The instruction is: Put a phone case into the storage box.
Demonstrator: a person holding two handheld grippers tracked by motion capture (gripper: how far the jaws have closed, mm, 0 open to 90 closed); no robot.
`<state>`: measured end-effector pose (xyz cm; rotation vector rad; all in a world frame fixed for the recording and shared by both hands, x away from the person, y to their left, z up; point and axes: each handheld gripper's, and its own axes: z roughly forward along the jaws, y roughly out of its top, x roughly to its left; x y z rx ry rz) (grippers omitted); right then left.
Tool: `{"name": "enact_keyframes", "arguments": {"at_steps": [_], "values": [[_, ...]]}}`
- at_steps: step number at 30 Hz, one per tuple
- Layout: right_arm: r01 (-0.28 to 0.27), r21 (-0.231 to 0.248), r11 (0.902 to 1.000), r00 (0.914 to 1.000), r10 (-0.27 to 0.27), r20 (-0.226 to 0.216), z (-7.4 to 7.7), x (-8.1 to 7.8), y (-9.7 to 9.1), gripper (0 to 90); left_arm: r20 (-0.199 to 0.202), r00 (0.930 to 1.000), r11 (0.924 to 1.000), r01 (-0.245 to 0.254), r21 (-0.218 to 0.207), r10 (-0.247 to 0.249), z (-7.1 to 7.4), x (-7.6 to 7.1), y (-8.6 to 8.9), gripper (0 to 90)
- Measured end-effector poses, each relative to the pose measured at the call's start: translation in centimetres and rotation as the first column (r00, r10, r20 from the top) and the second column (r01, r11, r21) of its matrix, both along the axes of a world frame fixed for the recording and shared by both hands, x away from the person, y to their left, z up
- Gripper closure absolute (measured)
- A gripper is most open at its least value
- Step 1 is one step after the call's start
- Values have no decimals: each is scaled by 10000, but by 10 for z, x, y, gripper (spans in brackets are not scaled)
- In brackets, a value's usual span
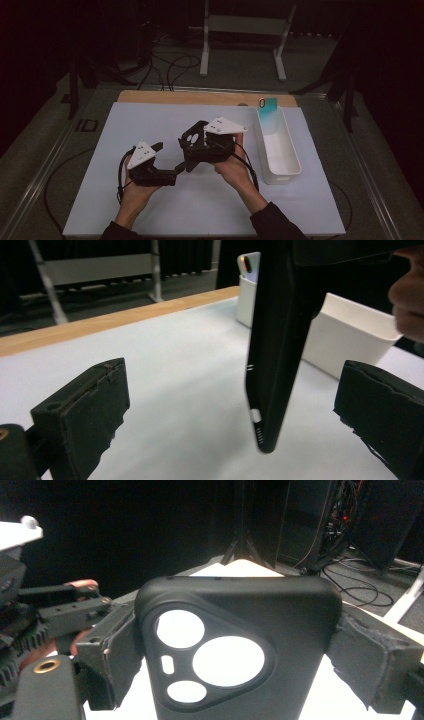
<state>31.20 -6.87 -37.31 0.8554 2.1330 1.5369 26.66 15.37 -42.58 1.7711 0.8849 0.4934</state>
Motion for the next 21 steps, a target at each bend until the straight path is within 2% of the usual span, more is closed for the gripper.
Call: {"name": "enact_keyframes", "arguments": {"at_steps": [2,8,14,21], "values": [[4,-1,10000,10000,-4,2,0,0,-1,139,80,10000,10000,-41,32,41,0,-1,1,4],[71,-91,9999,10000,-71,3,-2,1,-5,139,676,9973,9994,-312,162,300,3,-7,14,0],[134,-160,9998,9999,-134,-30,-4,2,-8,138,714,9949,9972,-726,171,712,-4,-9,28,0],[274,-250,9993,9996,-276,-83,-6,4,-14,139,824,9918,9949,-994,200,974,-15,-14,47,0]]}}
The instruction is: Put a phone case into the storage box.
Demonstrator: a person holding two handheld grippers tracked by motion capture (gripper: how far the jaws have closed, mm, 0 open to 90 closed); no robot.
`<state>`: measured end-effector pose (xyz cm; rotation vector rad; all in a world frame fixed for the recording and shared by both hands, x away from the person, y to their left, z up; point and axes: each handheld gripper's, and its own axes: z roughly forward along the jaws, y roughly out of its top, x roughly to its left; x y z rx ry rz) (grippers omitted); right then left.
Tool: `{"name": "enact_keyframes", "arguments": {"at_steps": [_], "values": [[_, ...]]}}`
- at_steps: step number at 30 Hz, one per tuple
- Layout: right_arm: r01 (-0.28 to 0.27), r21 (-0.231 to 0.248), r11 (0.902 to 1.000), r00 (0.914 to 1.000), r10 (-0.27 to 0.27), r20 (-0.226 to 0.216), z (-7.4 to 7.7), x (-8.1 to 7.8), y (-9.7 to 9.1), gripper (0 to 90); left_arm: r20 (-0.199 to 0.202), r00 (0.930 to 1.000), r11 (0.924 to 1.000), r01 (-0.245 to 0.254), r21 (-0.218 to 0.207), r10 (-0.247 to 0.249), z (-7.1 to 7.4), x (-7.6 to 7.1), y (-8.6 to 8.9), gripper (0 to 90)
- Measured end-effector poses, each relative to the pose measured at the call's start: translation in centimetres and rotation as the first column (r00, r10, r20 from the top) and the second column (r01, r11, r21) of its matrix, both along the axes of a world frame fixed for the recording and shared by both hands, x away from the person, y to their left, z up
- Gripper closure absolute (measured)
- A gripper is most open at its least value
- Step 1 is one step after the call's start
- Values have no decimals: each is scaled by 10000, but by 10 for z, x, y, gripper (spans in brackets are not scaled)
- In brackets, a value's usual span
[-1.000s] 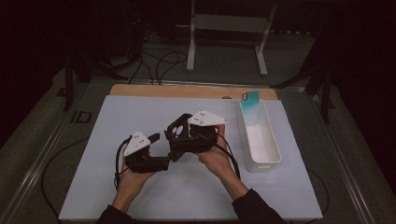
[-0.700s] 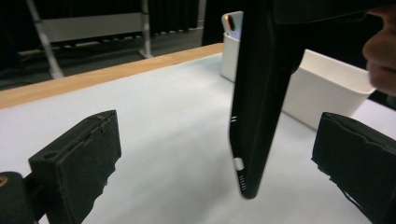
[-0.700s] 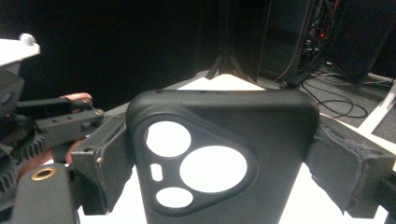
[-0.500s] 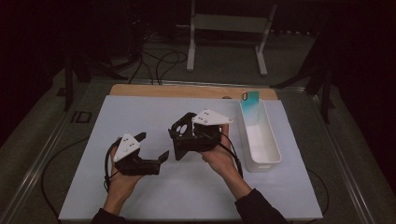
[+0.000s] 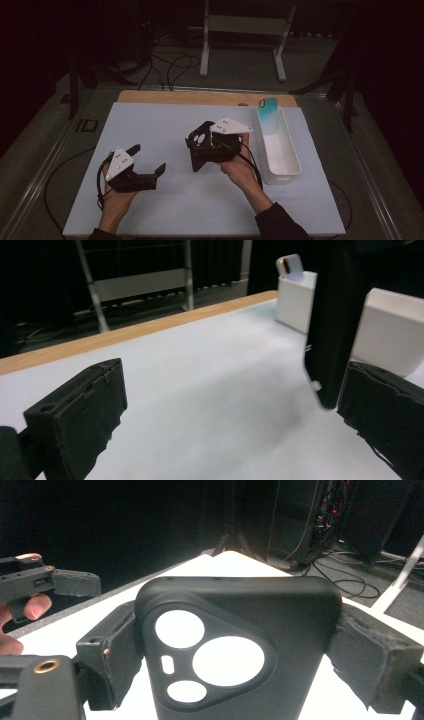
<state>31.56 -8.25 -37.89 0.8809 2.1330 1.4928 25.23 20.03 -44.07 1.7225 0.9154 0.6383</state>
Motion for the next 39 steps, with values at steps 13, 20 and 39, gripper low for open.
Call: {"name": "enact_keyframes", "arguments": {"at_steps": [13,20,39], "values": [[143,-112,9998,9999,-142,83,1,1,-6,139,23,9981,9971,-617,442,617,-25,-18,30,0],[211,-54,9998,9997,-210,96,1,0,-7,139,-108,9964,9949,-830,566,838,-40,-27,43,0],[671,47,9977,9972,-672,320,8,5,-23,139,-193,9915,9907,-1273,478,1284,-46,-25,50,0]]}}
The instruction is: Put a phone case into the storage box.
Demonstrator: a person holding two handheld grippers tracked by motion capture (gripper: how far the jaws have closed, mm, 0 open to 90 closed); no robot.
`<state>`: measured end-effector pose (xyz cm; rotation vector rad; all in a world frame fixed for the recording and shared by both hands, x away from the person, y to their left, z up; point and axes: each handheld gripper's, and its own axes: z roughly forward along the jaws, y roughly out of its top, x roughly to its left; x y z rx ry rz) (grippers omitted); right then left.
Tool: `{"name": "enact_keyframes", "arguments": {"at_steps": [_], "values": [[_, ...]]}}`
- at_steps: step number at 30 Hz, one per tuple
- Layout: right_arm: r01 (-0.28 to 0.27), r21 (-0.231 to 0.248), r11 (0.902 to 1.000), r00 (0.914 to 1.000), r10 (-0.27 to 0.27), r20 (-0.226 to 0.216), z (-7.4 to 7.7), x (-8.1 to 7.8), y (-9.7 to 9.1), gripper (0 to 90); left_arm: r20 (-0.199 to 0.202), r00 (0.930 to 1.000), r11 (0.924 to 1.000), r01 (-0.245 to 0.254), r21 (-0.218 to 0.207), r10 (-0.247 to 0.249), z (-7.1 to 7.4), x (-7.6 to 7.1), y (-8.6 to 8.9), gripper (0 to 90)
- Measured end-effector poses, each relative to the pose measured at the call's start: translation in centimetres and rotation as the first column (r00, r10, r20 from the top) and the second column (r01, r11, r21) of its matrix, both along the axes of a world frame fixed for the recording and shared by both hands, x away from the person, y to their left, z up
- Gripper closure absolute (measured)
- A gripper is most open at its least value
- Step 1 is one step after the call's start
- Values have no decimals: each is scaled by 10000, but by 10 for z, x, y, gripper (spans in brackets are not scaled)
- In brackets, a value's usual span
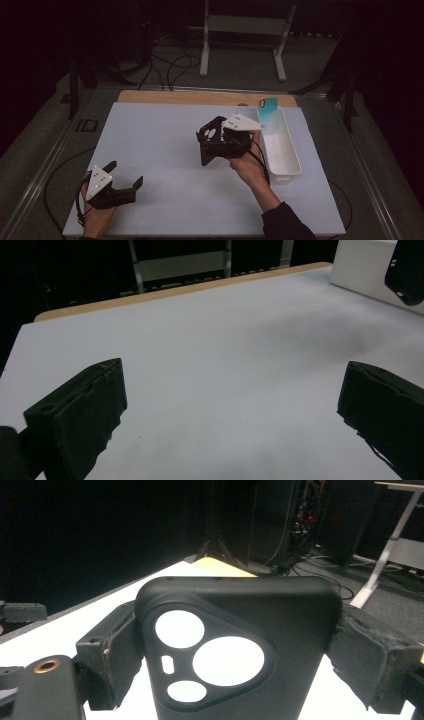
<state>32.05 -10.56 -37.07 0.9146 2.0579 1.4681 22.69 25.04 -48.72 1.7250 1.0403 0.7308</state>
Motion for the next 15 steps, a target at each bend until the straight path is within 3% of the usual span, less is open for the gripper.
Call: {"name": "enact_keyframes", "arguments": {"at_steps": [15], "values": [[856,-18,9963,9963,-856,63,10,21,-27,140,16,10000,9999,-44,95,44,0,0,0,0]]}}
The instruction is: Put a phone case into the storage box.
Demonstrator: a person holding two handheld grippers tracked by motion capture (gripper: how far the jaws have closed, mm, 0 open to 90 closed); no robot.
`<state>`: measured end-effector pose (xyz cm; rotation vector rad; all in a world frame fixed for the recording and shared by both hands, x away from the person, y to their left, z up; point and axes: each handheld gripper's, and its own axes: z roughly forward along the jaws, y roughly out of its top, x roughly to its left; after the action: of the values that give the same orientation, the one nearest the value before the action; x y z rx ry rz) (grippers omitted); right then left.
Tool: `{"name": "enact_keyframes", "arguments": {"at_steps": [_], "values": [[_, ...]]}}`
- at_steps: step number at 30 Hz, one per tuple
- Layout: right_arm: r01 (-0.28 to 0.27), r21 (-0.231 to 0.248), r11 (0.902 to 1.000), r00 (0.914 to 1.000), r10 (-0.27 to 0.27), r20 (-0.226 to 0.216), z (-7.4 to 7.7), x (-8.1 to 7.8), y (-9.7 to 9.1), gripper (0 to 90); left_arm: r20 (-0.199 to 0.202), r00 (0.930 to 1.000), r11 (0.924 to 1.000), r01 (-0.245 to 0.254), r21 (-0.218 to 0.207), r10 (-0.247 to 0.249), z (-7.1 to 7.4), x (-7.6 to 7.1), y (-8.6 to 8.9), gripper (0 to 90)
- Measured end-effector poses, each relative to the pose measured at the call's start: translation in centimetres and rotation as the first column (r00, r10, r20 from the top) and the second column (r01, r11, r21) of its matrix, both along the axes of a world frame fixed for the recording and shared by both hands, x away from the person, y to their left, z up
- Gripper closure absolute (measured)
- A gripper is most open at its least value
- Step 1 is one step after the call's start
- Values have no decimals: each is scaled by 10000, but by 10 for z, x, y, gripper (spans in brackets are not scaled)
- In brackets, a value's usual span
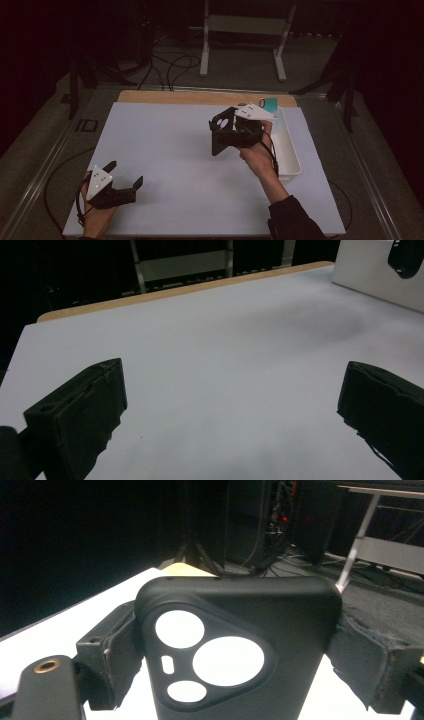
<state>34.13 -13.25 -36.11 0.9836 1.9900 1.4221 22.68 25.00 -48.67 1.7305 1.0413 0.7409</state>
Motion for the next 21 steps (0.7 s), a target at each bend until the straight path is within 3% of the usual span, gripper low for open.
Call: {"name": "enact_keyframes", "arguments": {"at_steps": [21], "values": [[760,-180,9969,9971,-760,5,7,20,-18,140,11,10000,9998,-41,177,41,0,0,-2,0]]}}
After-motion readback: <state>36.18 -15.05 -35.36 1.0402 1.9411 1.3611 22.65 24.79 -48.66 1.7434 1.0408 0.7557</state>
